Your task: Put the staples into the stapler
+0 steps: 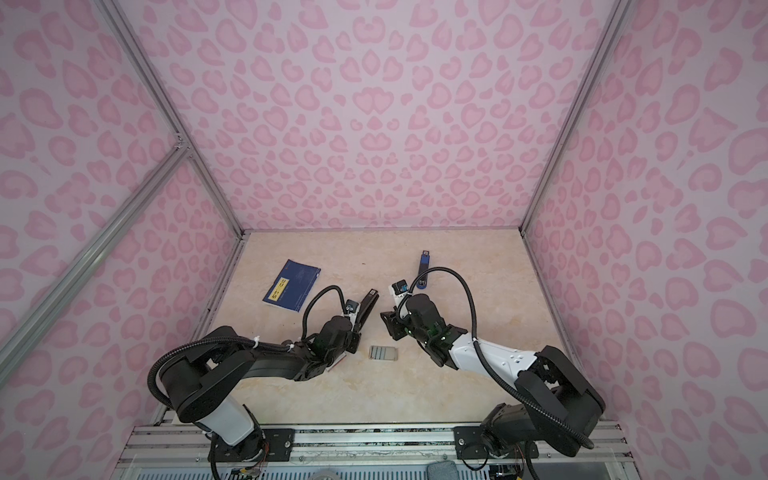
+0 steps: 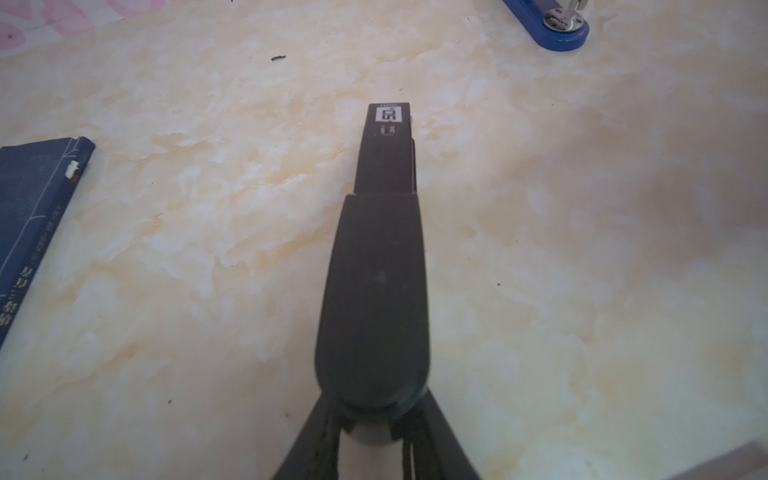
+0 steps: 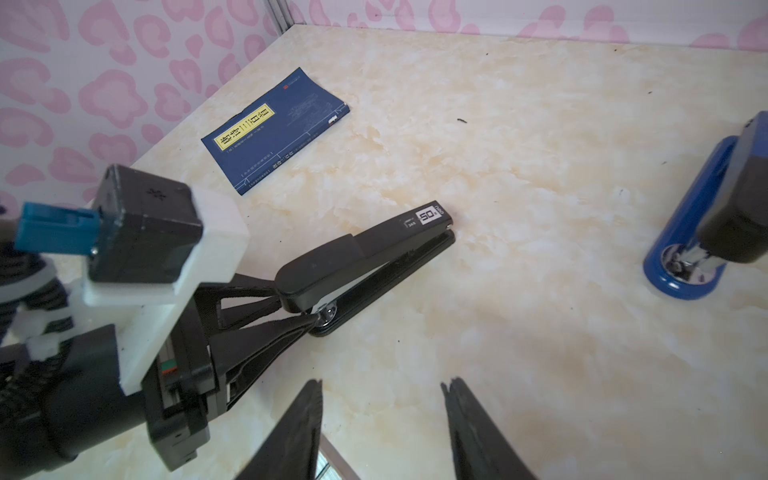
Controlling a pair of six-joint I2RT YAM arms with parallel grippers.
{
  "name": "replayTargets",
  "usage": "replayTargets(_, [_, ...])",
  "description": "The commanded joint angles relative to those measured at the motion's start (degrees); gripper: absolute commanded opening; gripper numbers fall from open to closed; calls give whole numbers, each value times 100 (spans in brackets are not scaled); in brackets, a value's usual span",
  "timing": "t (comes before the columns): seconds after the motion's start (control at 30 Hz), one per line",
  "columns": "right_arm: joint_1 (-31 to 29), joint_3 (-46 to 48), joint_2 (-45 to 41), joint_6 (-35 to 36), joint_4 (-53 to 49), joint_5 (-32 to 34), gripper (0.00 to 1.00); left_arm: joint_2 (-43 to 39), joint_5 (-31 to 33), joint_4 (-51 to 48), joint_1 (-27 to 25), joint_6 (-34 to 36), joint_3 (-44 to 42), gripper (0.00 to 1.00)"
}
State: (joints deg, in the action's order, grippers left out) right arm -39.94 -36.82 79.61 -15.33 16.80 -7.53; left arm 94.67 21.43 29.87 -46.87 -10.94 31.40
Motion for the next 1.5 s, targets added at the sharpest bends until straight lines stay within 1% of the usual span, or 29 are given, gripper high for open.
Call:
replayTargets(0.0, [49,35,-25,-14,-45,2,51,-234,-78,-168,-6,-215,-38,33])
replayTargets(0.13, [126,36,-52,-14,-58,-37,51,-765,-152,-532,-6,-377,-190,35])
replayTargets(0.23, [155,51,-110,-10,-98,-60,51,-1267,-209,-958,-6,-534,-240,42])
replayTargets(0.3, [167,86,-172,-14,-105,-73,51,-1602,-127,-1354,-6,-651,-174,47])
replayTargets(0.33, [166,100,-208,-20,-106,-69,51,-1736,-56,-1651,9,-730,-61,51])
replayTargets(0.37, [167,119,-241,-31,-110,-82,52,-1841,23,-2001,27,-795,95,58])
replayTargets(0.43, [172,145,-316,-48,-112,-135,52,-1920,207,-2768,119,-1099,503,79])
replayTargets(0.47, [169,165,-346,-53,-107,-184,52,-1889,16,-3154,245,-1217,774,82])
replayTargets(0.57, [169,158,-420,-90,-193,-384,53,-1587,-755,-4125,675,-1315,1553,82])
replayTargets(0.6, [171,137,-432,-93,-231,-464,53,-1478,-926,-4290,742,-1302,1744,81])
replayTargets(0.77, [146,89,-497,-50,-592,-902,53,-785,-1474,-5127,820,-1136,2683,80])
replayTargets(0.87, [101,163,-574,-4,-699,-927,53,-364,-1579,-5493,820,-1114,3126,80])
replayTargets(1.03, [77,339,-673,-74,-653,-901,53,293,-1441,-6000,811,-1078,3751,79])
replayTargets(1.27, [75,403,-693,-102,-590,-841,52,1006,-1314,-6459,707,-938,4326,69])
replayTargets(1.37, [83,403,-651,-117,-564,-796,52,1236,-1300,-6598,632,-886,4468,59])
replayTargets(1.47, [84,395,-597,-128,-531,-802,52,1379,-1282,-6684,583,-878,4533,45])
